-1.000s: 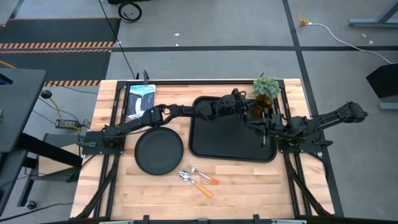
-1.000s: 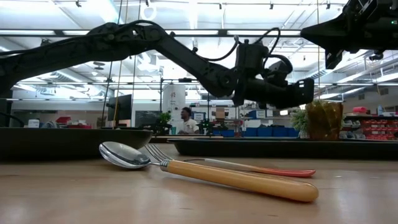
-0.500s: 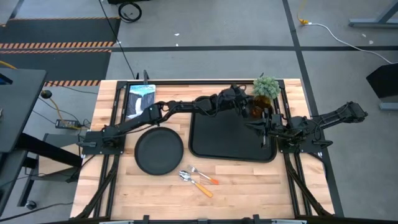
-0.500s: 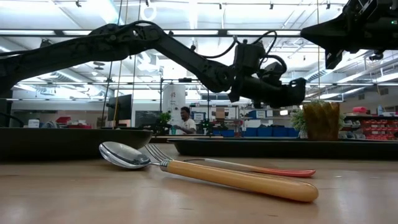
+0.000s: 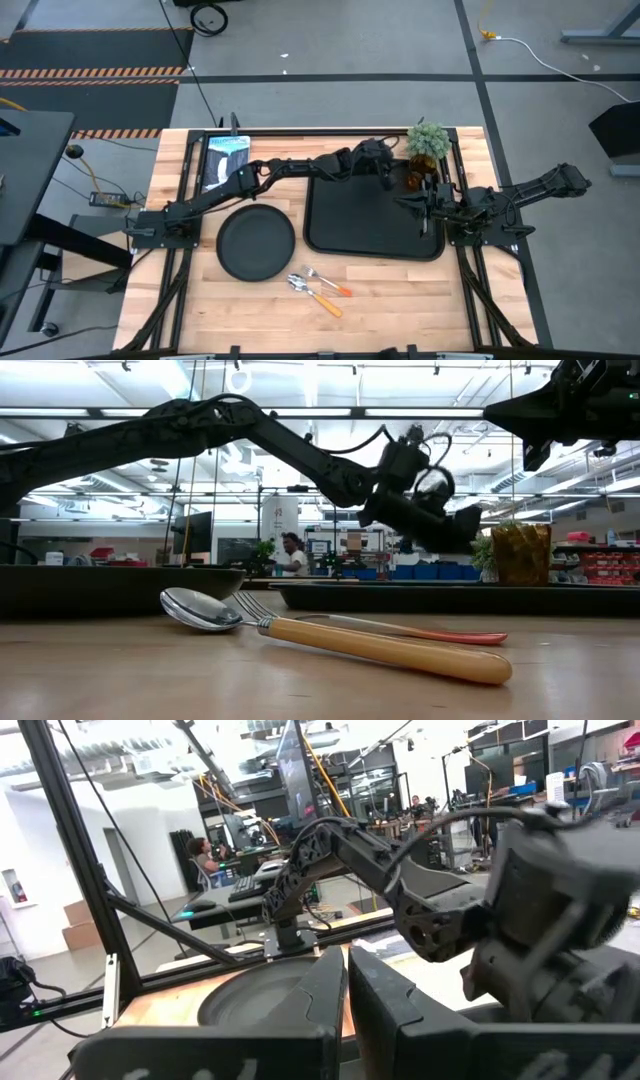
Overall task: Pick and place plate/cup/fork/spoon on tray
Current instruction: Put the brown cup on the black serving tray
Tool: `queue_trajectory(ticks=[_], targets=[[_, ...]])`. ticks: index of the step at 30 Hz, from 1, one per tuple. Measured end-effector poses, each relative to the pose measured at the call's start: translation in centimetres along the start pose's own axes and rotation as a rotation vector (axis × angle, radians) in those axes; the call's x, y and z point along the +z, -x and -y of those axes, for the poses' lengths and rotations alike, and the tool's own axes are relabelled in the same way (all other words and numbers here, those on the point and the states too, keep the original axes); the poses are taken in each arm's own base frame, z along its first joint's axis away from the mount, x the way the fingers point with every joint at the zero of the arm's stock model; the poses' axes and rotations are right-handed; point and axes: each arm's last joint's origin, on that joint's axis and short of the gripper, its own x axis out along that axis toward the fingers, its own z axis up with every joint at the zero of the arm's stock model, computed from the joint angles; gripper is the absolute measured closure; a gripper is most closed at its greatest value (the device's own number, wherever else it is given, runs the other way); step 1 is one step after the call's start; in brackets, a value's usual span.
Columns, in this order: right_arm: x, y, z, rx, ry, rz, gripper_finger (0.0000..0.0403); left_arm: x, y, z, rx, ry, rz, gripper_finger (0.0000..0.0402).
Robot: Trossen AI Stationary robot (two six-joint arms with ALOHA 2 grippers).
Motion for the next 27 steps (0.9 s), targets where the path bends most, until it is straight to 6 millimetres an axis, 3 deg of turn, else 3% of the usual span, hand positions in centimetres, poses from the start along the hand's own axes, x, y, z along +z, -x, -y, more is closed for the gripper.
queue_trajectory(ticks=[6,15,21,27], targets=[[0.0,0.0,0.0,-0.001,0.000,0.000,0.0376,-0.9,0.0,1.3,-0.020,-0.022,-0.074,0.0391],[0.0,0.0,0.0,0.000,0.000,0.000,0.0376,-2.6,-0.6,4.3,-0.024,-0.045,-0.011,0.0391],[0.0,0.0,0.0,0.000,0.000,0.000,0.0376,-2.3,-1.0,3.5,0.002,-0.031,0.111,0.0391],[0.0,0.0,0.0,0.000,0.000,0.000,0.0376,-2.8,-1.3,2.5,-0.025,-0.031,0.094,0.0391]])
